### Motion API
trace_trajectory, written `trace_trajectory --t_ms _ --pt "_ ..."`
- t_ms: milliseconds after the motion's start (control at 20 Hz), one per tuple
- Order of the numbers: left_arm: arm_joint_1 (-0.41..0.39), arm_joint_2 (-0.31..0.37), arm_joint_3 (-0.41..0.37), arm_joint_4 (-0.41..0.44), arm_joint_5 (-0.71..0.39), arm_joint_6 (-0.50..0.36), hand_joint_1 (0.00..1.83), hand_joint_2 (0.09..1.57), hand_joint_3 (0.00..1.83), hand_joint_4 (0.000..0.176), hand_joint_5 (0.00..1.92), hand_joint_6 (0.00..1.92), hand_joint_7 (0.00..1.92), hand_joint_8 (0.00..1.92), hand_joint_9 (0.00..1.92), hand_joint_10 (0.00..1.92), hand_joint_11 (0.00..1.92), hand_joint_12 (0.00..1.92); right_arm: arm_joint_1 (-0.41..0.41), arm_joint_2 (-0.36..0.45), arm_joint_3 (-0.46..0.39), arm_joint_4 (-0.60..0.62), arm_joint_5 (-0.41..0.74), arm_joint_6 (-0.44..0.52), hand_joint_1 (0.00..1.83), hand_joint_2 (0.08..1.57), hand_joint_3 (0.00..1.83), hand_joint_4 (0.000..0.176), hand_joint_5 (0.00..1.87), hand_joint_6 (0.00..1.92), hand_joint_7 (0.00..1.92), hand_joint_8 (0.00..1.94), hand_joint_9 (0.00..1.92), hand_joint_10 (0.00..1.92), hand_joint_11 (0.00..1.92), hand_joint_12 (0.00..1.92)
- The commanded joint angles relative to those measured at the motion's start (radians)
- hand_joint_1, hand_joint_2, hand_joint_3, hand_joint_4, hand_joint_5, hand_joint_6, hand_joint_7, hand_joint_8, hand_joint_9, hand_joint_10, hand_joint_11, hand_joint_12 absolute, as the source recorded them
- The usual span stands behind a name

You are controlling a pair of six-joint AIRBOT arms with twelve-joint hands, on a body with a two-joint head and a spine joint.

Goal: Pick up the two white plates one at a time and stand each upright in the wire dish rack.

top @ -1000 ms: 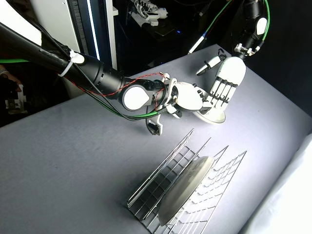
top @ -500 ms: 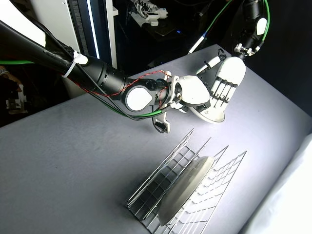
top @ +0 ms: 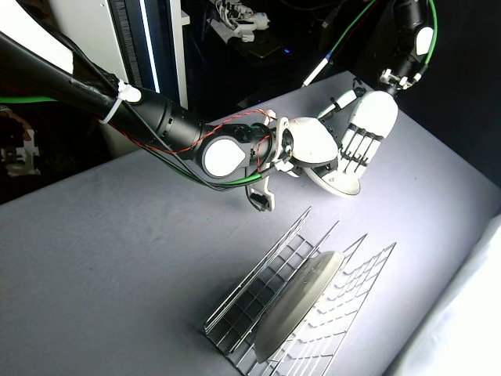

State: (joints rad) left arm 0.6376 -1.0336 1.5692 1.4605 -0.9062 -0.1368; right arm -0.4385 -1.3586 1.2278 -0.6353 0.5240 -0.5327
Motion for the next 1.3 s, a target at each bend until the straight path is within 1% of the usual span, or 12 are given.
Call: trace_trajectory --t_ms 0,100,150,200,250,400,450,550,750,800,1050,1250 --pt "-0.033 0.021 0.003 -0.059 -0.028 -0.006 0.0 1.1 0.0 0.0 0.05 0.01 0.05 0.01 0.04 0.01 0.03 0.06 0.008 0.014 -0.011 0.02 0.074 0.002 1.49 1.11 0.0 0.0 0.87 1.05 0.96 0.89 0.95 1.04 0.85 1.54" --pt "-0.098 0.038 0.003 -0.046 -0.025 -0.006 0.0 1.1 0.0 0.0 0.05 0.01 0.05 0.01 0.03 0.01 0.02 0.05 0.012 0.033 -0.033 0.02 0.075 0.002 1.49 1.11 0.0 0.0 0.85 1.07 0.94 0.91 0.96 1.03 0.86 1.54" --pt "-0.123 0.044 0.003 -0.043 -0.021 -0.006 0.0 1.1 0.0 0.0 0.05 0.01 0.05 0.01 0.04 0.01 0.02 0.06 0.015 0.042 -0.042 0.021 0.075 0.002 1.49 1.1 0.0 0.0 0.87 1.03 0.97 0.87 0.99 0.98 0.88 1.52" --pt "-0.156 0.053 0.004 -0.039 -0.017 -0.005 0.0 1.09 0.0 0.0 0.09 0.0 0.09 0.0 0.08 0.0 0.05 0.1 0.02 0.052 -0.054 0.023 0.075 0.002 1.49 1.1 0.0 0.0 0.86 1.05 0.95 0.9 0.98 0.99 0.87 1.52" --pt "-0.181 0.059 0.005 -0.034 -0.014 -0.005 0.0 1.1 0.0 0.0 0.09 0.01 0.09 0.01 0.09 0.0 0.01 0.21 0.025 0.061 -0.063 0.03 0.075 0.002 1.49 1.1 0.0 0.0 0.86 1.05 0.97 0.88 0.97 1.0 0.86 1.53" --pt "-0.231 0.072 0.014 -0.028 0.007 0.0 0.0 1.11 0.0 0.0 0.04 0.0 0.04 0.0 0.03 0.0 0.0 0.09 0.05 0.096 -0.102 0.058 0.08 0.002 1.49 1.1 0.0 0.0 0.87 1.05 0.98 0.85 0.97 0.99 0.87 1.51" --pt "-0.236 0.074 0.018 -0.027 0.016 0.001 0.0 1.1 0.0 0.0 0.03 0.0 0.02 0.0 0.01 0.0 0.0 0.03 0.058 0.107 -0.114 0.07 0.08 0.002 1.49 1.11 0.0 0.0 0.85 1.08 0.96 0.88 0.96 1.02 0.87 1.52" --pt "-0.24 0.077 0.033 -0.027 0.034 0.004 0.0 1.09 0.0 0.0 0.04 0.01 0.03 0.01 0.02 0.01 0.02 0.02 0.081 0.14 -0.156 0.103 0.087 0.003 1.49 1.12 0.0 0.0 0.84 1.1 0.92 0.94 0.93 1.06 0.85 1.55" --pt "-0.231 0.079 0.05 -0.012 0.035 0.004 0.0 1.1 0.0 0.0 0.05 0.01 0.04 0.01 0.03 0.01 0.03 0.03 0.113 0.211 -0.24 0.164 0.095 0.004 1.49 1.11 0.0 0.0 0.87 1.07 0.95 0.9 0.95 1.02 0.86 1.54" --pt "-0.215 0.08 0.051 -0.004 0.034 0.004 0.0 1.1 0.0 0.0 0.05 0.01 0.04 0.01 0.03 0.01 0.03 0.03 0.122 0.249 -0.281 0.199 0.097 0.005 1.49 1.11 0.0 0.0 0.86 1.06 0.95 0.92 0.96 1.02 0.86 1.54" --pt "-0.194 0.08 0.053 0.0 0.032 0.005 0.0 1.1 0.0 0.0 0.05 0.0 0.05 0.01 0.04 0.01 0.04 0.04 0.13 0.313 -0.344 0.289 0.117 0.007 1.49 1.1 0.0 0.0 0.86 1.04 0.97 0.88 0.97 1.0 0.87 1.52" --pt "-0.18 0.08 0.053 0.0 0.035 0.011 0.0 1.1 0.0 0.0 0.04 0.0 0.03 0.0 0.02 0.0 0.02 0.04 0.148 0.353 -0.379 0.425 0.14 0.012 1.49 1.11 0.0 0.0 0.84 1.08 0.94 0.93 0.94 1.04 0.86 1.54"
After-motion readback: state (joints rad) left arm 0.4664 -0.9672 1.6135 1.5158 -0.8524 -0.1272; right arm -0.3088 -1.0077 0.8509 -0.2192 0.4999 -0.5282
